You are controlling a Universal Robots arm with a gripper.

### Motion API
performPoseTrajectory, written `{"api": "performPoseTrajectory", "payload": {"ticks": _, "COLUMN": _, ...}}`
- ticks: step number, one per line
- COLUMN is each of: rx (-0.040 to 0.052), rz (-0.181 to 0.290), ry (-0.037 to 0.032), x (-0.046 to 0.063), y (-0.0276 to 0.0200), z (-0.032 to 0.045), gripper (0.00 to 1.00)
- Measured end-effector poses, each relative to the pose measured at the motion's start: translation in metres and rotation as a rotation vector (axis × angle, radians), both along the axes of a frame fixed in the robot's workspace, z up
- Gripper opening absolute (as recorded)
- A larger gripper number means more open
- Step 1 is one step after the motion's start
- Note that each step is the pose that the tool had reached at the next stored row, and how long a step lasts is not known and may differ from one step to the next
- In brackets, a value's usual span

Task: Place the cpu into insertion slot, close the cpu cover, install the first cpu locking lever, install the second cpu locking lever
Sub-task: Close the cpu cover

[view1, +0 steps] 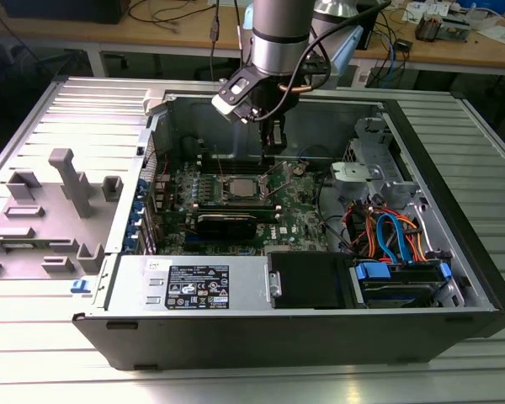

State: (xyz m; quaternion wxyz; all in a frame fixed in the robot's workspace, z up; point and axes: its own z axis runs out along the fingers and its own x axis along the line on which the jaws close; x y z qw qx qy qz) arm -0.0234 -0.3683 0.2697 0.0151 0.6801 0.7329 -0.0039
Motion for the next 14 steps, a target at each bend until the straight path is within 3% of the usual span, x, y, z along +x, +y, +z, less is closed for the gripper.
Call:
{"api": "performPoseTrajectory", "payload": {"ticks": 4, "rx": -0.0047, "rz": 0.000, "ry": -0.0001, "x": 0.003, "y": -0.0001, "z": 0.0019, "gripper": 0.11}}
{"api": "performPoseTrajectory", "payload": {"ticks": 14, "rx": -0.0055, "rz": -0.017, "ry": -0.0001, "x": 0.021, "y": 0.0000, "z": 0.0018, "gripper": 0.11}}
